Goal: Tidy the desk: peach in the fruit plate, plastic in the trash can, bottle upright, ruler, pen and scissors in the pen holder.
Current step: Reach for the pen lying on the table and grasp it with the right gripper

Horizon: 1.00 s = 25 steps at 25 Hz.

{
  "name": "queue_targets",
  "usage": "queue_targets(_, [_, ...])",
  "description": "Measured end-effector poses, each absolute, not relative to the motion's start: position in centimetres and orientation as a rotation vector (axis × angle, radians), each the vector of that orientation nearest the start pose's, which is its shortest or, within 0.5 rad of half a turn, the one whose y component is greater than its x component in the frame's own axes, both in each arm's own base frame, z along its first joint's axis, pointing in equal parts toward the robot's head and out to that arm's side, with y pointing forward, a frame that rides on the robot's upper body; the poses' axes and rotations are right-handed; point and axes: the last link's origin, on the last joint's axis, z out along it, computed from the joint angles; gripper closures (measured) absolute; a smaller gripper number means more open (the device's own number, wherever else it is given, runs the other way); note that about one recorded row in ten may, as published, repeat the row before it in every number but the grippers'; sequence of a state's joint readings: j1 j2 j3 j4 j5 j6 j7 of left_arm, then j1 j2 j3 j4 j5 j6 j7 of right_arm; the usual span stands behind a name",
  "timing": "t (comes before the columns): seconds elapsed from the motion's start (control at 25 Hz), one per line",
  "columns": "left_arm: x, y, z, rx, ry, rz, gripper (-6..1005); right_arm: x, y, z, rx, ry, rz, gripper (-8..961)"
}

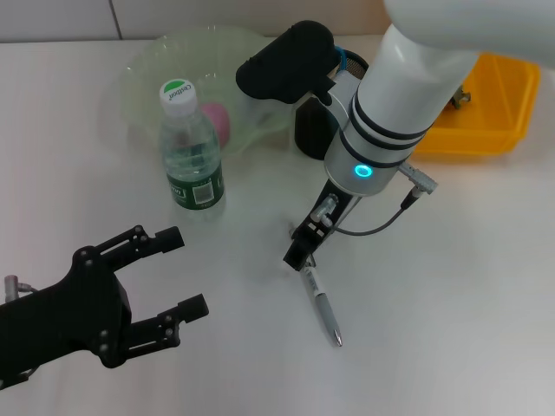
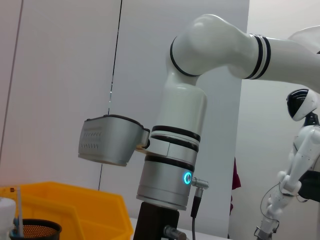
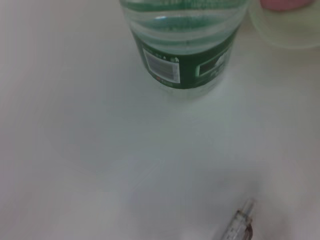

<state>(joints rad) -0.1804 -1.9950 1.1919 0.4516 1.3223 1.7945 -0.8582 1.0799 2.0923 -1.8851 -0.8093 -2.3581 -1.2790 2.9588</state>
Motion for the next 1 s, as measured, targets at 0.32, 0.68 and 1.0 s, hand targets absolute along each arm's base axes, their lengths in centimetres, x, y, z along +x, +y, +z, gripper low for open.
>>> queue_targets(0.32, [-29.72, 20.77, -0.40, -2.591, -0.323, -1.169, 201, 10.75, 36.26, -12.12, -2.625, 0.912, -0.767, 336])
queue_targets(0.68, [-29.44, 21.00, -0.59, -2.592, -0.315, -1.177, 202, 10.98, 36.19, -12.28, -2.628, 0.940, -0.755, 397])
queue_targets(1.0, [-29.29, 21.16, -0.68, -2.593, -0.310, -1.179, 202, 11.03, 36.13, -12.50, -2.632, 0.964, -0.747, 436])
